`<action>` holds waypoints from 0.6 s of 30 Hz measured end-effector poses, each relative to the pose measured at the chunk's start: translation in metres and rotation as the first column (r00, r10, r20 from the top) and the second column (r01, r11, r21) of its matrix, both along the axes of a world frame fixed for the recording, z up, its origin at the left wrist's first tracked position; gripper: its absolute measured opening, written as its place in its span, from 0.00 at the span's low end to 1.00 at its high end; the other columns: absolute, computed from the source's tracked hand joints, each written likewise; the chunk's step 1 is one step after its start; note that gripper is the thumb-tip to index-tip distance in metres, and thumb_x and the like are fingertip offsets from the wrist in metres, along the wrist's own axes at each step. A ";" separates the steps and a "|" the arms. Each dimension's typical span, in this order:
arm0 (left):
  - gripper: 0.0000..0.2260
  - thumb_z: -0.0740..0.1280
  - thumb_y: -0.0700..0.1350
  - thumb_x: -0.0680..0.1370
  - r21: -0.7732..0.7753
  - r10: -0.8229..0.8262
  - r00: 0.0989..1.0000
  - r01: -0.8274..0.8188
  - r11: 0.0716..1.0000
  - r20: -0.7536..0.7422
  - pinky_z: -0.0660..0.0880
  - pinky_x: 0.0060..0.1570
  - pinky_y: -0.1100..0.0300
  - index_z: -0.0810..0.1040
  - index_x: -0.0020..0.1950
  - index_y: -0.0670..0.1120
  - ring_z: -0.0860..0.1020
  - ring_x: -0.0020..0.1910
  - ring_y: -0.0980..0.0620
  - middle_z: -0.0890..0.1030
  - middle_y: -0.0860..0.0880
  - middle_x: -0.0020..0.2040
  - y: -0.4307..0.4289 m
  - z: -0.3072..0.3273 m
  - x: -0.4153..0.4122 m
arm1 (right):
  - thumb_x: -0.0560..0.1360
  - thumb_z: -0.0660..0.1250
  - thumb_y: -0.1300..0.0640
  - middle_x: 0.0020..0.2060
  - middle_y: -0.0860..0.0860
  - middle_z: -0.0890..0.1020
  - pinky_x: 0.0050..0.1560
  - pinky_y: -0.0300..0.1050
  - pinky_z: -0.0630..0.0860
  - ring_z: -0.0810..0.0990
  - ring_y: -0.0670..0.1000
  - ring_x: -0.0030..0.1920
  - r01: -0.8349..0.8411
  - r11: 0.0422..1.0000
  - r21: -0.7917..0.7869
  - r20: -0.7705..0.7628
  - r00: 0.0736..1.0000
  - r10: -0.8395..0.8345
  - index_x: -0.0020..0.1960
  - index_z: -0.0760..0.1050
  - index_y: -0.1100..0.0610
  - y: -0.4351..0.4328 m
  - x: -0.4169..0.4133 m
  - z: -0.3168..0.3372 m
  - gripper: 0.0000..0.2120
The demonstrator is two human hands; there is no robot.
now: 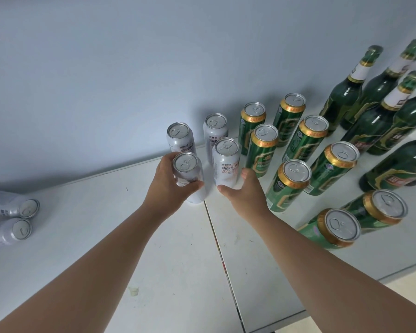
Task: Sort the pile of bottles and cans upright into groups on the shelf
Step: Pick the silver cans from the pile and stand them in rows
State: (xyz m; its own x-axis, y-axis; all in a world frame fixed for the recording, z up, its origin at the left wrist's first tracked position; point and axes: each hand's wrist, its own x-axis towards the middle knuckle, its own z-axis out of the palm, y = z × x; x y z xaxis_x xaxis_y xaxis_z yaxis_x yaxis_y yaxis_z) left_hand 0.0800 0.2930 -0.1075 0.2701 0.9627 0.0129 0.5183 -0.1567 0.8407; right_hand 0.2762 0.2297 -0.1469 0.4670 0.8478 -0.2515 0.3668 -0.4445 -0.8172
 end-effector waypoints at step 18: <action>0.41 0.79 0.56 0.71 -0.042 0.016 0.993 -0.021 0.999 -0.116 0.72 0.68 0.51 0.61 0.78 0.49 0.72 0.68 0.53 0.71 0.49 0.72 -0.042 0.017 -0.048 | 0.74 0.74 0.46 0.70 0.53 0.73 0.59 0.40 0.64 0.71 0.53 0.70 -0.013 0.999 0.047 0.037 0.999 0.011 0.74 0.66 0.58 -0.057 -0.030 0.033 0.35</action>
